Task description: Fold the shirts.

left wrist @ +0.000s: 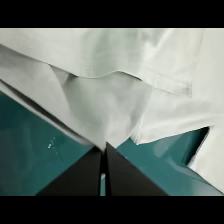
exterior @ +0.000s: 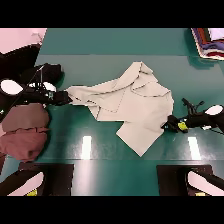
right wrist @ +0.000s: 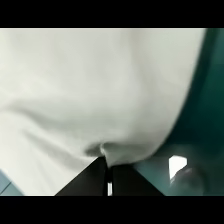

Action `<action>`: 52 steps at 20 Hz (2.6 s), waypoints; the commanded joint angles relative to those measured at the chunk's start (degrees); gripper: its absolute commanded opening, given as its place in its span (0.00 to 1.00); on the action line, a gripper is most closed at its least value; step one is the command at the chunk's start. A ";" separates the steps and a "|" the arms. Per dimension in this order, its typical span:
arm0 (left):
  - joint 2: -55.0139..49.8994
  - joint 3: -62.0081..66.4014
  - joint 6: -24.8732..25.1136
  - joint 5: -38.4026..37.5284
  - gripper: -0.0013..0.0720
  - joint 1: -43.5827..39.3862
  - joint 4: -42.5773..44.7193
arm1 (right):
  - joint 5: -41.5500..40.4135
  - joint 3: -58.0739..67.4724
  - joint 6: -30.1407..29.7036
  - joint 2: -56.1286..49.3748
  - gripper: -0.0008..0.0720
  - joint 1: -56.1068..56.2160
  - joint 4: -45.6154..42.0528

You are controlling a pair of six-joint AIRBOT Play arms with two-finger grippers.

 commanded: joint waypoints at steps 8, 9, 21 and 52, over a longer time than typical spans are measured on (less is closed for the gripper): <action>14.86 33.44 -2.89 -6.45 0.05 7.91 1.73 | 8.33 43.04 -1.01 17.44 0.03 -7.30 1.27; 16.28 38.58 -2.91 -6.51 0.05 8.50 2.25 | 10.19 49.18 -0.96 18.78 0.03 -9.07 1.25; 18.78 67.98 -13.20 -5.75 0.05 8.66 6.88 | 20.55 88.87 2.43 17.53 0.02 -20.92 -3.48; -28.94 28.57 -2.27 -7.61 0.05 0.72 10.32 | 11.26 54.23 3.69 -23.04 0.02 0.20 -19.82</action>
